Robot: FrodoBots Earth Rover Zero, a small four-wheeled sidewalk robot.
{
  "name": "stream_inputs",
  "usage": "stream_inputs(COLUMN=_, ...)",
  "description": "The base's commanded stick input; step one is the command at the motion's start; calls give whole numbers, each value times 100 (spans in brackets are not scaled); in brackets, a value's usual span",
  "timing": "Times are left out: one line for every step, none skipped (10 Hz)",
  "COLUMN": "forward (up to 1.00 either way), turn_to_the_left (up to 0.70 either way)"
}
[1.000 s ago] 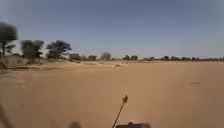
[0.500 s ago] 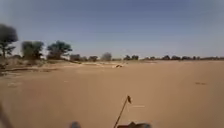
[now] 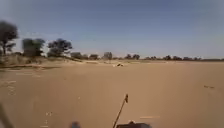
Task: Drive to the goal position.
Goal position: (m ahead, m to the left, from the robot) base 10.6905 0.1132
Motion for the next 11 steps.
stream_inputs(forward=50, turn_to_the_left=-27)
stream_inputs(forward=50, turn_to_the_left=0)
stream_inputs(forward=50, turn_to_the_left=0)
stream_inputs(forward=50, turn_to_the_left=0)
stream_inputs(forward=50, turn_to_the_left=0)
stream_inputs(forward=50, turn_to_the_left=0)
stream_inputs(forward=50, turn_to_the_left=0)
stream_inputs(forward=50, turn_to_the_left=0)
stream_inputs(forward=50, turn_to_the_left=0)
stream_inputs(forward=50, turn_to_the_left=0)
stream_inputs(forward=50, turn_to_the_left=-4)
